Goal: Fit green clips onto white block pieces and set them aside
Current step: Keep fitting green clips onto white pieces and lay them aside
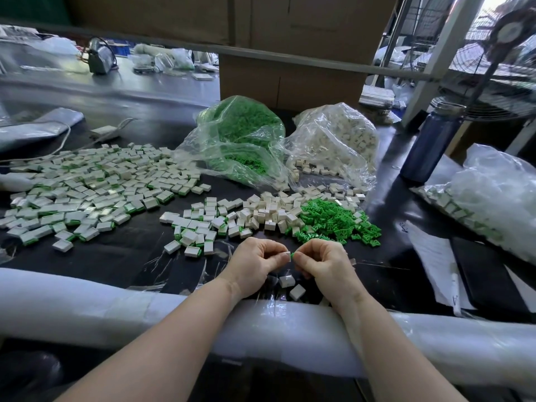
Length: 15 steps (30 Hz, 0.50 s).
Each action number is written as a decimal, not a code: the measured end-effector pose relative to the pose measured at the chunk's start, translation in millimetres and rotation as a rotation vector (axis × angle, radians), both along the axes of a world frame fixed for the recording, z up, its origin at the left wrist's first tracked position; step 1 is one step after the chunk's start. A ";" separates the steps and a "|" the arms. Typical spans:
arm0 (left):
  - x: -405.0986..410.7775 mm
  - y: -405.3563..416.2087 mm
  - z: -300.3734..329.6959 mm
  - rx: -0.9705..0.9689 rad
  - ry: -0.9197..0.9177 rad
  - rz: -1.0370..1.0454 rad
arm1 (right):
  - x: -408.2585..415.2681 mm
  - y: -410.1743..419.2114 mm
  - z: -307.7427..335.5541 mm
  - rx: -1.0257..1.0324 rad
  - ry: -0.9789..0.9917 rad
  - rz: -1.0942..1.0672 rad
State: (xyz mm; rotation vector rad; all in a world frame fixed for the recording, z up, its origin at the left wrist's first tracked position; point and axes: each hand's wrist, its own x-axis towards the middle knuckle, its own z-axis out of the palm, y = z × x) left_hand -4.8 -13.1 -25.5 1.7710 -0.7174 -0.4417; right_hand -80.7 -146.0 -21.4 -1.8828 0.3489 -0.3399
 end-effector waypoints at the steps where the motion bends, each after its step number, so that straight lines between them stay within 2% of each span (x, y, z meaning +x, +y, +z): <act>1: -0.5 0.2 0.0 0.005 -0.001 -0.011 | 0.4 0.4 -0.1 -0.003 0.002 -0.001; 5: -2.3 -0.7 0.0 0.032 -0.025 -0.018 | 2.0 1.2 -1.0 -0.031 0.010 -0.004; 11: -1.9 -2.9 0.8 -0.009 -0.059 0.035 | 0.4 0.2 -1.9 0.213 -0.103 -0.010; 15: -4.9 -5.0 1.8 -0.009 -0.081 0.052 | 0.2 -0.5 -1.1 0.243 -0.135 0.000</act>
